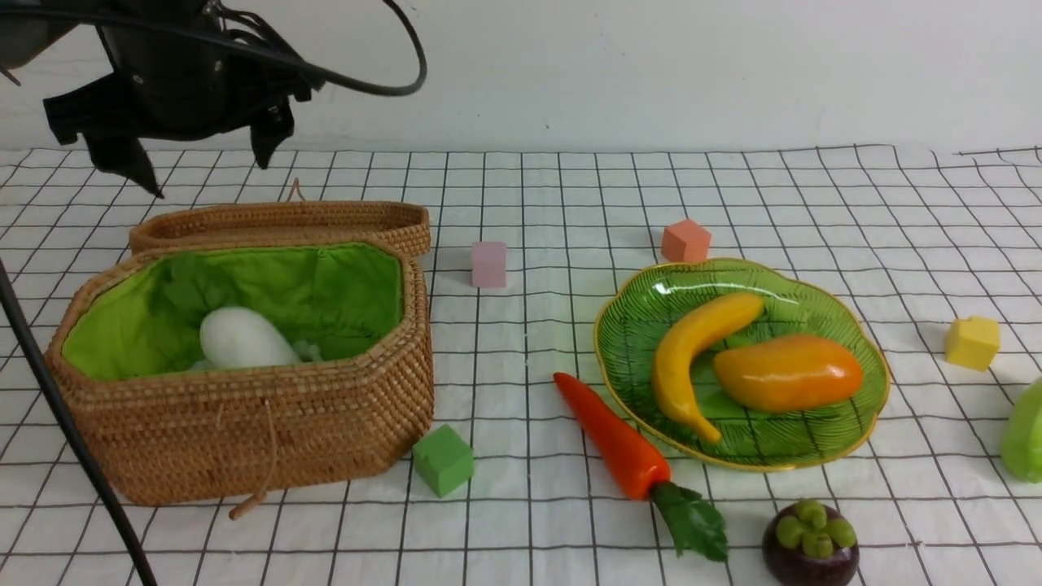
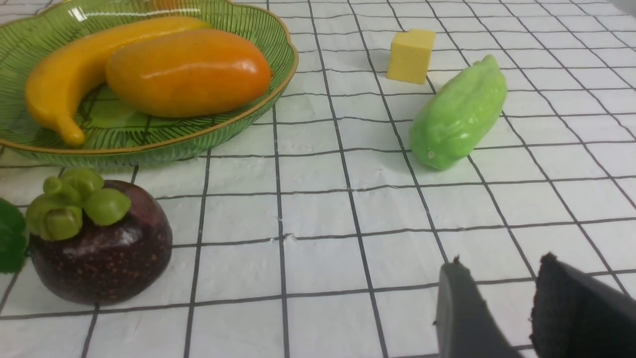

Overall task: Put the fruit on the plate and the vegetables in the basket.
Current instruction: Use the left arm to grab a carrot and put it into the left basket

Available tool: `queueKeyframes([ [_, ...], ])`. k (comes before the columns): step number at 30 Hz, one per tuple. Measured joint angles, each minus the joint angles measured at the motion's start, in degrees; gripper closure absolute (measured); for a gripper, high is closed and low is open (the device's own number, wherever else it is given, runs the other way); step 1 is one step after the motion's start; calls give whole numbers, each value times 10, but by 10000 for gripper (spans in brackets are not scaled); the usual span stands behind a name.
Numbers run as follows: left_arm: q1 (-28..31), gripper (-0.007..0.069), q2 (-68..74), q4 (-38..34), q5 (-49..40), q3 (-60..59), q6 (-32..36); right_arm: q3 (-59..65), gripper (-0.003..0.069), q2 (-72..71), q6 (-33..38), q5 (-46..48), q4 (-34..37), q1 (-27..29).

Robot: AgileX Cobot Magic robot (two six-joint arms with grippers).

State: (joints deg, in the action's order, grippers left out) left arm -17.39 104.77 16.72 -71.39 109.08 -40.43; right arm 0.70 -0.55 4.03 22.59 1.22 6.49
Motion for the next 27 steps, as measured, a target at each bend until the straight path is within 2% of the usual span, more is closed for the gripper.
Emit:
queueKeyframes([
  [1,-4,13,-1,-7,0,0,4,0,416,0,0,0,0,0],
  [2,-28,35,-4,-64,-1,0,40,0,416,0,0,0,0,0],
  [3,-37,39,-4,-70,-1,0,42,0,416,0,0,0,0,0],
  [4,-84,51,0,-115,0,0,59,0,416,0,0,0,0,0],
  [9,-212,54,61,-147,58,0,46,0,416,0,0,0,0,0],
  [12,-247,54,109,-156,70,0,27,0,416,0,0,0,0,0],
  [18,-279,56,193,-201,69,0,24,0,416,0,0,0,0,0],
  [27,-282,64,224,-202,75,0,24,0,416,0,0,0,0,0],
])
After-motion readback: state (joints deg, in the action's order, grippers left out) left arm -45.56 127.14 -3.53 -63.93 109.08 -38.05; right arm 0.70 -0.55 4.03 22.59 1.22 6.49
